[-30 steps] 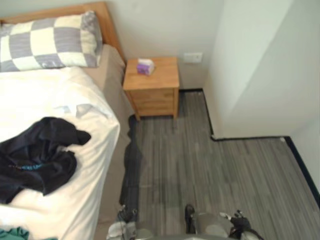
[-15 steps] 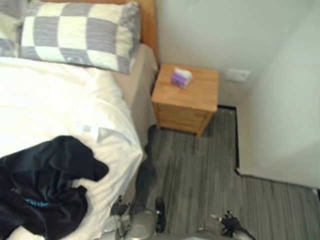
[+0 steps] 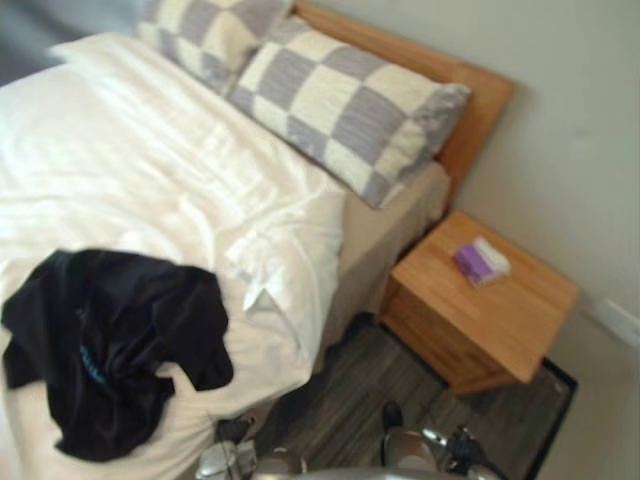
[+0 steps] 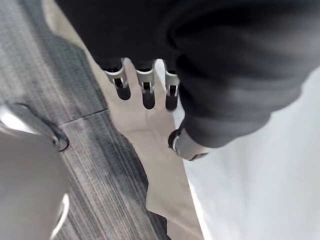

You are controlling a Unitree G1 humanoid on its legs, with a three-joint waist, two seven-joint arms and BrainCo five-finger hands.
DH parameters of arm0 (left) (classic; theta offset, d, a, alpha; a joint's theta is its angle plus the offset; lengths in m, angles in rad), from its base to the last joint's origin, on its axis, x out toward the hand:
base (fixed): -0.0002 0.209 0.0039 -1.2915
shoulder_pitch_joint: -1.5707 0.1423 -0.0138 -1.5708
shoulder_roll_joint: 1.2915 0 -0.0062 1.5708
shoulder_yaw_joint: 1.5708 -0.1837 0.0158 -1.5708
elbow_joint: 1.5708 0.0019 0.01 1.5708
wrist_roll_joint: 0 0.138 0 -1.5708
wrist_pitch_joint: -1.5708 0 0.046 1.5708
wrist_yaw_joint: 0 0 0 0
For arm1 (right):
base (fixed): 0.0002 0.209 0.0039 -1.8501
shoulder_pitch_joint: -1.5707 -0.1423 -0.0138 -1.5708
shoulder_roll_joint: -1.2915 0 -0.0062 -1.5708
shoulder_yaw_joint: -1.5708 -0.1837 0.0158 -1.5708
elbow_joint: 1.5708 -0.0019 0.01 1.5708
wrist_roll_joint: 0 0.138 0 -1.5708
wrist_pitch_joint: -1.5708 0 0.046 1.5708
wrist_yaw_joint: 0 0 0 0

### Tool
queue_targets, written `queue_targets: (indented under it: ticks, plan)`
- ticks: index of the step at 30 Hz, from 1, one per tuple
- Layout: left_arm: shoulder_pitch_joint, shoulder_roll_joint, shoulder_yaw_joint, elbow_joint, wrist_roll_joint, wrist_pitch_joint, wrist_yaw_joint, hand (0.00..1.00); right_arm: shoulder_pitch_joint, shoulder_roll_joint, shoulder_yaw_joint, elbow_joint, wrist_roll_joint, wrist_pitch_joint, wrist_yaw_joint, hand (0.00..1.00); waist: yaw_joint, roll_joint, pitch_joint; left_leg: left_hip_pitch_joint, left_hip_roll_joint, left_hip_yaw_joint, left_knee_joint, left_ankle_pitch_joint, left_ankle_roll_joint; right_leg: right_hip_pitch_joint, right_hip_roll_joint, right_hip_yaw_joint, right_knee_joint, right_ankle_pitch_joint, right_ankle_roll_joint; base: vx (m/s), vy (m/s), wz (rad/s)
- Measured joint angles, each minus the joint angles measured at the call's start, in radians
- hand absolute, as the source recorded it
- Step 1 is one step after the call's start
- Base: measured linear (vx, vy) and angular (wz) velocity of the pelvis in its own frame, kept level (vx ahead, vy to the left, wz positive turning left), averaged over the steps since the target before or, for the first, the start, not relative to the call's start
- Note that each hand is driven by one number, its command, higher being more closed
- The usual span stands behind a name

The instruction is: Tidy the bed and pick cloth on bed and put in laundry

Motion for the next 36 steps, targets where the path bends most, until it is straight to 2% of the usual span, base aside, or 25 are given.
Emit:
queue_targets:
  ticks: [1,2,3,6,8,9,10,11,12,13,15,16,17,18,19,20,21,23,24,25,26,27,29,32,36]
  plan:
    - [0.003,-0.007,0.025,-0.003,0.002,0.001,0.003,0.0,0.009,0.003,0.004,-0.015,0.0,-0.001,0.001,0.0,0.001,0.01,-0.005,0.026,0.029,-0.017,-0.022,0.008,-0.019,-0.001,0.004,-0.046,0.101,-0.046,-0.028,0.18,-0.457,1.38]
    - [0.004,-0.009,0.032,-0.001,0.004,0.001,0.005,0.0,0.012,0.001,0.009,-0.017,0.0,-0.002,0.001,0.0,0.003,0.006,-0.006,0.034,0.044,-0.027,-0.038,0.014,-0.03,-0.003,0.011,-0.045,0.133,-0.058,-0.036,0.15,-0.406,1.32]
    - [0.006,-0.014,0.041,0.002,0.014,0.002,0.005,0.0,0.018,-0.003,0.03,-0.017,-0.001,-0.003,0.002,0.0,0.005,0.007,-0.027,0.031,0.076,-0.048,-0.08,0.043,-0.072,-0.015,0.025,-0.042,0.179,-0.075,-0.043,0.11,-0.348,1.11]
    - [0.004,-0.022,0.059,0.004,0.02,0.0,0.009,0.0,0.014,-0.008,0.073,-0.014,-0.006,-0.005,0.004,0.0,0.003,-0.002,-0.049,-0.019,0.116,-0.064,-0.148,0.135,-0.101,0.005,0.032,-0.117,0.13,-0.09,-0.058,0.07,-0.316,1.25]
    - [0.004,-0.019,0.062,0.004,0.016,0.0,0.02,0.0,0.009,-0.009,0.08,-0.009,-0.011,-0.004,0.004,0.0,-0.001,-0.002,-0.048,-0.074,0.136,-0.021,-0.164,0.196,-0.126,0.038,0.031,-0.188,0.062,-0.082,-0.072,-0.01,-0.227,1.4]
    - [0.004,-0.019,0.062,0.001,0.014,-0.002,0.022,0.0,0.008,-0.009,0.08,-0.006,-0.012,-0.004,0.004,0.0,-0.007,-0.001,-0.047,-0.12,0.149,0.125,-0.159,0.245,-0.129,0.075,0.012,-0.273,0.015,-0.072,-0.089,-0.05,-0.179,1.45]
    - [0.003,-0.019,0.062,0.0,0.013,-0.002,0.023,0.0,0.009,-0.01,0.08,-0.007,-0.011,-0.005,0.004,0.0,-0.01,-0.004,-0.044,-0.133,0.153,0.209,-0.134,0.245,-0.128,0.091,0.009,-0.301,-0.008,-0.07,-0.092,-0.08,-0.154,1.83]
    - [-0.01,-0.024,0.061,0.0,0.008,0.0,0.023,0.0,0.01,-0.021,0.078,-0.007,-0.01,-0.006,0.004,0.0,-0.013,0.016,-0.028,-0.191,0.188,0.461,-0.008,0.201,-0.103,0.128,0.012,-0.371,-0.038,-0.063,-0.104,-0.08,-0.034,1.33]
    - [-0.012,-0.024,0.058,0.0,0.006,0.001,0.022,0.0,0.009,-0.026,0.077,-0.006,-0.008,-0.007,0.003,0.0,-0.01,0.025,-0.022,-0.216,0.208,0.59,0.068,0.173,-0.091,0.142,0.01,-0.404,-0.039,-0.064,-0.107,-0.19,0.025,1.54]
    - [-0.014,-0.013,0.027,0.0,-0.003,0.0,0.022,0.0,0.007,-0.029,0.076,0.007,0.0,-0.007,0.001,0.0,-0.003,0.025,-0.022,-0.224,0.214,0.739,0.113,0.148,-0.056,0.155,-0.01,-0.454,-0.032,-0.071,-0.098,-0.18,0.065,1.01]
    - [-0.012,0.004,-0.004,0.004,-0.002,0.001,0.022,0.0,0.003,-0.028,0.074,0.022,0.018,-0.007,0.001,0.0,-0.005,0.019,-0.021,-0.207,0.186,0.769,0.067,0.148,-0.027,0.171,-0.034,-0.471,-0.037,-0.08,-0.079,-0.15,0.112,0.62]
    - [-0.006,0.011,-0.018,0.007,0.0,0.002,0.02,0.0,0.005,-0.022,0.064,0.025,0.031,-0.005,0.001,0.0,-0.009,0.009,-0.028,-0.157,0.13,0.765,-0.042,0.197,0.0,0.18,-0.048,-0.445,-0.054,-0.08,-0.061,-0.1,0.096,0.32]
    - [-0.001,0.02,-0.028,0.01,0.002,0.002,0.019,0.0,0.011,-0.014,0.055,0.026,0.034,-0.001,0.001,0.0,-0.017,-0.002,-0.033,-0.139,0.103,0.761,-0.1,0.221,0.005,0.181,-0.052,-0.423,-0.066,-0.081,-0.06,-0.07,0.062,0.5]
    - [0.005,0.036,-0.048,0.022,0.013,0.002,0.016,0.0,0.028,0.009,0.043,0.024,0.038,0.001,0.002,0.0,-0.046,-0.029,-0.05,-0.102,0.046,0.732,-0.222,0.277,0.016,0.18,-0.063,-0.401,-0.082,-0.081,-0.059,-0.01,0.057,0.67]
    - [0.004,0.044,-0.062,0.035,0.023,0.003,0.015,0.0,0.034,0.025,0.024,0.024,0.047,0.002,0.001,0.0,-0.064,-0.04,-0.05,-0.082,0.018,0.713,-0.285,0.303,0.018,0.178,-0.077,-0.393,-0.08,-0.081,-0.059,0.02,0.098,0.86]
    - [-0.003,0.058,-0.07,0.042,0.03,0.008,0.013,0.0,0.048,0.043,0.004,0.024,0.068,0.004,0.001,0.0,-0.075,-0.058,-0.047,-0.053,-0.012,0.698,-0.364,0.333,0.016,0.175,-0.079,-0.362,-0.076,-0.074,-0.038,0.03,0.077,0.5]
    - [-0.007,0.059,-0.075,0.043,0.036,0.012,0.013,0.0,0.053,0.049,-0.002,0.023,0.076,0.004,0.001,0.0,-0.074,-0.063,-0.043,-0.04,-0.022,0.696,-0.388,0.342,0.014,0.173,-0.074,-0.325,-0.07,-0.057,-0.022,0.03,0.069,0.28]
    - [-0.008,0.064,-0.084,0.045,0.042,0.013,0.013,0.0,0.053,0.05,-0.014,0.024,0.088,0.004,0.002,0.0,-0.069,-0.067,-0.039,-0.005,-0.027,0.694,-0.433,0.37,0.021,0.177,-0.061,-0.246,-0.045,-0.037,-0.021,0.08,0.06,-0.07]
    - [-0.008,0.073,-0.086,0.048,0.063,0.013,0.013,0.0,0.053,0.051,-0.017,0.024,0.106,0.003,0.002,0.0,-0.069,-0.057,-0.034,0.01,-0.018,0.694,-0.456,0.379,0.019,0.18,-0.047,-0.208,-0.041,-0.019,-0.022,0.11,0.085,-0.11]
    - [-0.009,0.076,-0.091,0.055,0.069,0.012,0.013,0.0,0.052,0.054,-0.027,0.025,0.111,0.003,0.002,0.0,-0.072,-0.05,-0.03,0.016,-0.01,0.694,-0.456,0.381,0.017,0.18,-0.04,-0.195,-0.043,-0.007,-0.028,0.09,0.058,-0.08]
    - [-0.012,0.078,-0.092,0.057,0.071,0.012,0.013,0.0,0.052,0.058,-0.038,0.025,0.117,0.003,0.0,0.0,-0.073,-0.061,-0.035,0.021,-0.004,0.695,-0.456,0.383,0.014,0.182,-0.034,-0.19,-0.044,0.004,-0.027,0.1,-0.002,-0.1]
    - [-0.018,0.081,-0.091,0.065,0.076,0.013,0.013,0.0,0.05,0.064,-0.057,0.033,0.136,0.003,-0.001,0.0,-0.072,-0.052,-0.03,0.026,0.008,0.698,-0.456,0.386,0.01,0.188,-0.02,-0.181,-0.056,0.02,-0.041,0.1,-0.023,-0.11]
    - [-0.017,0.082,-0.09,0.066,0.076,0.013,0.012,0.0,0.048,0.066,-0.09,0.035,0.157,0.004,-0.005,0.0,-0.074,-0.064,-0.037,0.034,0.008,0.703,-0.456,0.387,0.011,0.21,-0.016,-0.176,-0.09,0.028,-0.035,0.08,-0.026,-0.13]
    - [-0.016,0.084,-0.088,0.065,0.077,0.012,0.012,0.0,0.014,0.04,-0.154,-0.002,0.191,0.009,-0.035,0.0,-0.07,-0.056,-0.039,0.037,0.007,0.747,-0.456,0.391,0.017,0.228,-0.006,-0.14,-0.161,0.049,-0.037,0.04,-0.013,-0.38]
    - [0.009,0.101,-0.091,0.064,0.096,0.01,-0.005,0.0,0.01,-0.065,-0.163,-0.376,0.097,0.022,-0.068,0.0,-0.093,-0.031,-0.042,0.036,0.003,0.756,-0.456,0.393,0.02,0.228,-0.007,-0.122,-0.181,0.055,-0.032,-0.03,-0.02,-0.14]
